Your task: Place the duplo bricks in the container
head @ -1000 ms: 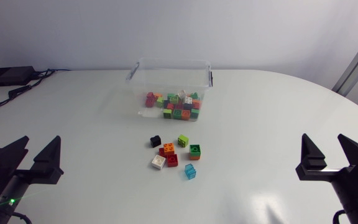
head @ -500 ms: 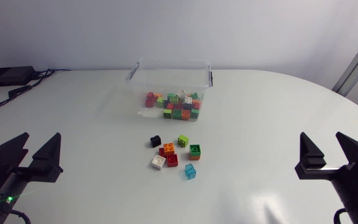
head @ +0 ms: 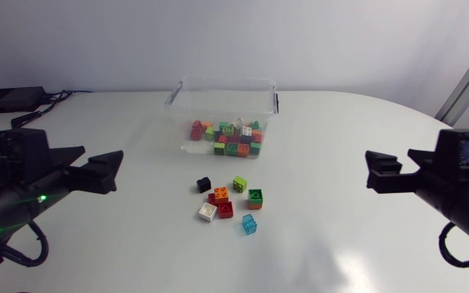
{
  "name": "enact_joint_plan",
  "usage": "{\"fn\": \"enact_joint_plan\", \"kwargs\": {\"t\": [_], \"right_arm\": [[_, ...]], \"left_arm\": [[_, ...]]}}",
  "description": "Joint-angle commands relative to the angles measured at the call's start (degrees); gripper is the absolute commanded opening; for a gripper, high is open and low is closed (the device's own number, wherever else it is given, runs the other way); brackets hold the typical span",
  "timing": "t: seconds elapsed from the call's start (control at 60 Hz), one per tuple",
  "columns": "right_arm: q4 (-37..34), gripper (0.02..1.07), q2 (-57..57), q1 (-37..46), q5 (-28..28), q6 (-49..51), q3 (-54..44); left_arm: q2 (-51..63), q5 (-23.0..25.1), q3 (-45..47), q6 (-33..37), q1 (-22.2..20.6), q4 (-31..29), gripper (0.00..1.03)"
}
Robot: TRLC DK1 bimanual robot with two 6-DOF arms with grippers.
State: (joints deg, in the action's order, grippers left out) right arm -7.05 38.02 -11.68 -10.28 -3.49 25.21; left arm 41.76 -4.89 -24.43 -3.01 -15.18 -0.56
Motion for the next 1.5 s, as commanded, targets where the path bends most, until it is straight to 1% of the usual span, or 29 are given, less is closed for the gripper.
{"fn": "enact_joint_plan", "kwargs": {"t": [0.0, 0.067, 0.083, 0.167, 0.233, 0.283, 0.3, 0.333, 0.4, 0.517, 0.55, 0.633, 0.667, 0.767, 0.867, 0.983, 1.05, 1.083, 1.167, 1.217, 1.317, 1.333, 1.35, 1.433, 1.483], "right_arm": [[-4.2, 1.02, 6.0, -2.3, -1.1, -3.1, 4.1], [-7.0, 1.02, 10.7, -3.0, -1.0, -5.3, 6.9], [-7.5, 1.02, 11.5, -3.1, -1.0, -5.8, 7.3], [-10.6, 1.02, 15.8, -4.5, -1.0, -8.5, 10.3], [-13.2, 1.02, 18.9, -6.3, -0.6, -9.4, 12.2], [-15.6, 1.02, 21.6, -7.7, -0.6, -11.2, 14.0], [-16.5, 1.02, 22.4, -7.8, -0.4, -11.3, 14.5], [-17.6, 1.02, 23.9, -8.4, -0.1, -11.3, 15.3], [-19.0, 1.02, 26.4, -10.0, 1.3, -11.1, 16.3], [-20.5, 1.02, 30.4, -12.9, 1.4, -11.0, 18.4], [-21.5, 1.02, 32.2, -14.0, 2.2, -10.9, 19.6], [-23.2, 1.02, 35.2, -15.9, 3.4, -10.1, 21.8], [-23.7, 1.02, 36.7, -17.0, 3.4, -10.1, 23.0], [-25.3, 1.02, 40.6, -19.1, 3.4, -10.3, 25.6], [-26.9, 1.02, 43.5, -19.7, 3.5, -10.5, 28.1], [-29.6, 1.02, 46.4, -19.7, 5.7, -11.3, 32.8], [-31.0, 1.02, 48.3, -19.7, 6.0, -11.4, 35.1], [-31.4, 1.02, 49.3, -19.7, 6.0, -11.4, 36.0], [-31.5, 1.02, 50.8, -19.9, 6.3, -11.4, 36.9], [-31.5, 1.02, 52.2, -20.1, 6.6, -11.4, 37.4], [-31.4, 1.02, 54.5, -20.7, 6.9, -11.8, 37.9], [-31.4, 1.02, 55.0, -20.8, 6.9, -12.0, 38.0], [-31.4, 1.02, 55.5, -21.0, 7.0, -12.1, 38.2], [-31.3, 1.02, 57.7, -21.5, 7.6, -12.4, 38.9], [-31.4, 1.02, 58.6, -21.8, 7.6, -12.6, 39.6]], "left_arm": [[5.7, -2.4, -3.6, -0.4, -3.0, -1.6, 0.98], [9.6, -4.4, -5.9, -0.3, -3.8, -4.4, 0.98], [12.4, -4.9, -7.5, 0.1, -4.5, -6.5, 0.98], [19.5, -5.0, -11.8, 2.6, -5.0, -11.3, 0.98], [24.5, -4.9, -14.3, 6.8, -5.1, -12.9, 0.98], [27.1, -4.8, -15.8, 8.5, -5.1, -14.1, 0.98], [30.1, -4.5, -17.9, 9.9, -5.1, -16.1, 0.98], [33.1, -3.6, -19.7, 10.2, -5.1, -18.2, 0.98], [37.2, -1.8, -21.5, 10.8, -5.2, -19.6, 0.98], [42.2, 0.5, -24.5, 12.6, -5.2, -21.9, 0.98], [45.3, 1.9, -26.8, 13.4, -5.2, -23.3, 0.98], [48.8, 3.4, -29.6, 14.3, -5.2, -23.9, 0.96], [50.4, 5.5, -31.1, 15.3, -5.1, -24.4, 0.96], [54.4, 6.9, -34.5, 16.7, -5.7, -25.0, 0.94], [58.8, 7.1, -37.2, 18.6, -7.0, -25.2, 0.93], [63.7, 7.1, -41.0, 21.3, -8.3, -26.9, 0.92], [65.5, 7.3, -42.9, 22.5, -8.9, -27.3, 0.91], [66.3, 7.5, -44.0, 23.2, -9.3, -27.6, 0.88], [68.1, 8.1, -46.8, 24.5, -9.9, -29.2, 0.86], [69.6, 8.6, -48.5, 25.1, -10.0, -29.5, 0.82], [72.1, 8.6, -51.3, 26.4, -10.2, -30.6, 0.81], [72.3, 8.6, -51.7, 26.6, -10.3, -30.7, 0.79], [72.9, 8.8, -52.2, 27.2, -10.4, -30.7, 0.75], [74.6, 9.6, -53.9, 28.1, -10.4, -31.6, 0.72], [75.3, 10.2, -54.8, 28.8, -10.4, -32.1, 0.66]]}}
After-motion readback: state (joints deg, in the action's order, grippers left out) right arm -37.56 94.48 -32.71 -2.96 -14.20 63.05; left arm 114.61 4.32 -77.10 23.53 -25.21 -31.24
